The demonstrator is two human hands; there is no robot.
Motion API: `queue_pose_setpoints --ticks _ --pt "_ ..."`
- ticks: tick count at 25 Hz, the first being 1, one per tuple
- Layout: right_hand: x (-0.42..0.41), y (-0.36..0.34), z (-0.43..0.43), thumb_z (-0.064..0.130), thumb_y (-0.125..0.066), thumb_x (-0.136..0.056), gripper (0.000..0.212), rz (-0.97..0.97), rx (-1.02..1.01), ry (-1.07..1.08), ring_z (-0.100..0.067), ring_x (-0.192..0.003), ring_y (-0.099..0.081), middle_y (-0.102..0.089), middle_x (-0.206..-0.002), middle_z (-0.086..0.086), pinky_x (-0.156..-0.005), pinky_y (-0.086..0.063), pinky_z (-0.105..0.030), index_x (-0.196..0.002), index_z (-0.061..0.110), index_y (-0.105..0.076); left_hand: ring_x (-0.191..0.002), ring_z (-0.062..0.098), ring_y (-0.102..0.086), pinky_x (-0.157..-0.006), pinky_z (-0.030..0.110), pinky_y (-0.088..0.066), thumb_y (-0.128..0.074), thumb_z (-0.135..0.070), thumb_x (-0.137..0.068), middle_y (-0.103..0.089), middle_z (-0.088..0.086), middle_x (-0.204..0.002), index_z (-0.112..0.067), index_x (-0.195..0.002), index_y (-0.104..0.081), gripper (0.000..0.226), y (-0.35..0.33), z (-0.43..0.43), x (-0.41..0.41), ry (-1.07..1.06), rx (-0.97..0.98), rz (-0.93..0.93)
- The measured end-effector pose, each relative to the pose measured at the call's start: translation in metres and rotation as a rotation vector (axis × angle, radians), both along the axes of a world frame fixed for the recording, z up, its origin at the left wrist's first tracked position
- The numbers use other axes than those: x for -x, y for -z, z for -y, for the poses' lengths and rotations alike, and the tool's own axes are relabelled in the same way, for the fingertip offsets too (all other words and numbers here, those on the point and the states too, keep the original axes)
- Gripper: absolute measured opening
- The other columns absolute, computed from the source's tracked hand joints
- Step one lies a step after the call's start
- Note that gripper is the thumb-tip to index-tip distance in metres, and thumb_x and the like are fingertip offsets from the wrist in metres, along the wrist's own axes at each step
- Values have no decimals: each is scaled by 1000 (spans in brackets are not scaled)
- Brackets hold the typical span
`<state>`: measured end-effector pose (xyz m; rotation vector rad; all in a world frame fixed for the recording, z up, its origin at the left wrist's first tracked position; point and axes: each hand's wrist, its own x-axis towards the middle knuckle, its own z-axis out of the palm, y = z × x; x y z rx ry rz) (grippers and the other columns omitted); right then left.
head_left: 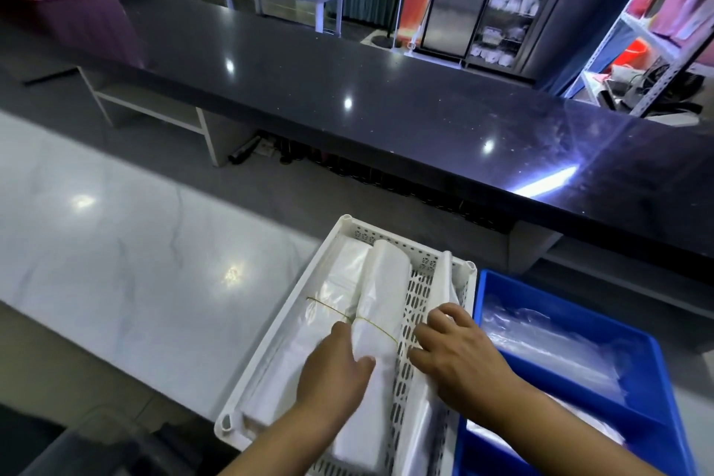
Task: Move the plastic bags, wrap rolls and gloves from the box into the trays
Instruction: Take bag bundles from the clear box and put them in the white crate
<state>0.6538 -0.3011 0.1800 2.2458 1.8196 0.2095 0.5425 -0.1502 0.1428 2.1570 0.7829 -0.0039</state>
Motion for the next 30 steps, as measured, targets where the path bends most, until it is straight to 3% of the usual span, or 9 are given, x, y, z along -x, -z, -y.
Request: queue_pose_setpoints --ticks 3,10,13,15,18,21,24,28,30 --pt "2 -2 4 28 -78 -62 20 -15 -28 26 -17 -73 -52 -58 -72 5 -81 -50 -34 -67 26 -59 -116 21 -53 -88 29 -43 -51 -28 -90 -53 1 -129 -18 -139 -26 56 4 4 1 107 -157 -4" --pt "2 15 -6 20 -70 -68 12 -38 -92 15 -17 -75 -53 -57 -73 6 -87 -49 -34 -73 26 -61 -118 24 -40 -92 33 -36 -51 -32 -91 -43 5 -132 -16 -135 -33 50 -2 -5 -4 311 -567 -88" --pt "1 20 -10 26 -75 -66 25 -59 -87 35 -17 -91 -61 -66 -88 7 -93 -47 -35 -88 29 -63 -144 21 -5 -116 37 -9 -42 -33 -93 -9 2 -158 -21 -147 -14 61 11 -2 3 517 -514 -50" --pt "0 19 -12 29 -79 -63 37 -80 -70 34 -17 -103 -63 -69 -96 8 -97 -47 -38 -96 31 -63 -144 17 12 -117 36 6 -32 -35 -95 8 -1 -159 -23 -149 -2 62 17 -5 8 624 -499 -74" --pt "-7 15 -16 24 -81 -59 41 -80 -38 43 -18 -111 -61 -70 -95 9 -100 -45 -42 -96 31 -64 -145 19 -3 -118 33 -7 -31 -34 -96 -14 -1 -158 -24 -145 -25 50 13 -7 8 577 -451 8" --pt "-24 10 -25 17 -74 -70 28 -53 -14 97 -23 -119 -55 -70 -101 3 -108 -32 -46 -96 25 -66 -108 20 -46 -90 32 -41 -38 -44 -89 -63 -3 -105 -23 -100 -63 35 -5 9 8 335 -347 91" --pt "-40 8 -31 14 -60 -84 20 -80 25 141 -26 -121 -46 -66 -107 -3 -115 -16 -47 -102 20 -65 -81 22 -54 -64 31 -40 -48 -47 -77 -60 -2 -81 -22 -79 -50 26 -9 32 11 320 -214 -72" --pt "-49 1 -39 13 -56 -86 18 -86 66 107 -25 -117 -44 -64 -101 -1 -117 -6 -50 -101 22 -62 -86 32 -56 -60 32 -32 -44 -21 -79 -62 8 -89 -21 -76 -39 6 -11 38 13 275 -248 -103" --pt "-53 -9 -48 15 -58 -85 15 -58 56 76 -24 -115 -45 -64 -96 1 -117 -5 -53 -98 22 -61 -73 26 -54 -54 32 -29 -44 -18 -78 -58 3 -74 -20 -67 -33 15 -17 25 16 172 -208 -38"
